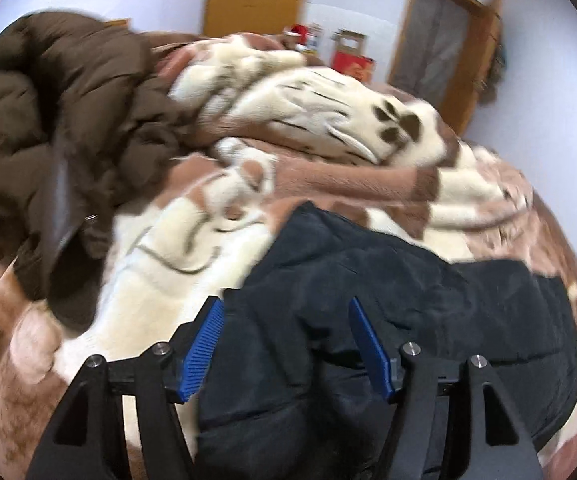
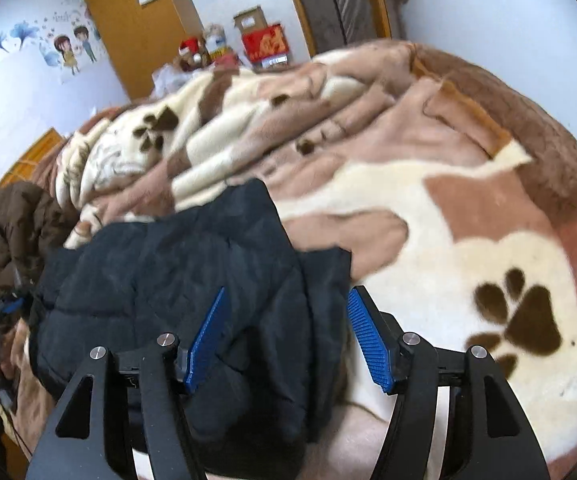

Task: Fold large clothes
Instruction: 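Fold the held side over onto the jacket and open both grippers, then withdraw both grippers from the folded jacket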

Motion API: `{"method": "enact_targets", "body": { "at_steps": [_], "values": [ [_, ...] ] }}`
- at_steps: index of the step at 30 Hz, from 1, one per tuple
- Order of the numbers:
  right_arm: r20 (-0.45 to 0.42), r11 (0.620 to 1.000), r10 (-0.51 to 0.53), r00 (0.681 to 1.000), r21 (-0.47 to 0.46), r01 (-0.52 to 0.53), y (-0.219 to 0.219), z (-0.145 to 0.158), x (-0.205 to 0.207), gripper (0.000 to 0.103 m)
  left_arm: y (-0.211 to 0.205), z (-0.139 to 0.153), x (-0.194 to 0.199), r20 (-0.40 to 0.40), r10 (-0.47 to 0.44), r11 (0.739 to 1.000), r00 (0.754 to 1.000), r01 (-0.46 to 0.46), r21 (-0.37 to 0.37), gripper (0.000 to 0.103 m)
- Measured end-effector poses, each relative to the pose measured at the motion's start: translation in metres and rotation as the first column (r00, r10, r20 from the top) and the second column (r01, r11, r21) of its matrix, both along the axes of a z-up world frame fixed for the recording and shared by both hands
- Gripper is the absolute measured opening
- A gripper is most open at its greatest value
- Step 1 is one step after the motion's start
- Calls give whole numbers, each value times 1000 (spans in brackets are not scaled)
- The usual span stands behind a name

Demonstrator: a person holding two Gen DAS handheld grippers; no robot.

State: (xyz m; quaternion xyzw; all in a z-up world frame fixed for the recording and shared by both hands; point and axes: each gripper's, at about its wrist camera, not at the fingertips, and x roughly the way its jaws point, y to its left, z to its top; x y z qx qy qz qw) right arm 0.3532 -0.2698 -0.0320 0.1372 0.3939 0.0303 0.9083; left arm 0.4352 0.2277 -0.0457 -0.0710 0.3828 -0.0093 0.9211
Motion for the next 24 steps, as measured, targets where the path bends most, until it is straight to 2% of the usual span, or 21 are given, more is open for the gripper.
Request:
{"method": "enact_targets", "body": {
  "at_steps": [2, 4, 6, 8, 11, 17, 24],
  "values": [
    [-22, 997, 33, 999, -62, -34, 17, -7, 10, 63, -16, -16, 9, -33, -35, 999, 999, 36, 16, 67],
    [-90, 994, 58, 994, -87, -66, 28, -29, 28, 63, -26, -38, 20, -79, -21, 997, 997, 27, 76, 69],
    [-135, 991, 58, 989, -112, -73, 30, -45, 38, 63, -26, -48, 22, -80, -10, 997, 997, 16, 81, 73],
    [-136, 989, 57, 989, -131, -75, 31, -45, 39, 63, -26, -44, 20, -78, -3, 996, 997, 9, 85, 73],
    [-110, 984, 55, 992, -163, -73, 31, -30, 24, 63, -29, -30, 8, -68, -6, 994, 998, 14, 109, 73],
    [-45, 976, 62, 997, -208, -70, 45, 9, -40, 63, -52, 12, -67, 11, -21, 997, 1000, 21, 69, 73],
    [16, 968, 113, 993, -228, -107, 77, 44, -126, 63, -100, 43, -166, 21, -75, 996, 997, 74, 53, 74]
  ]
}}
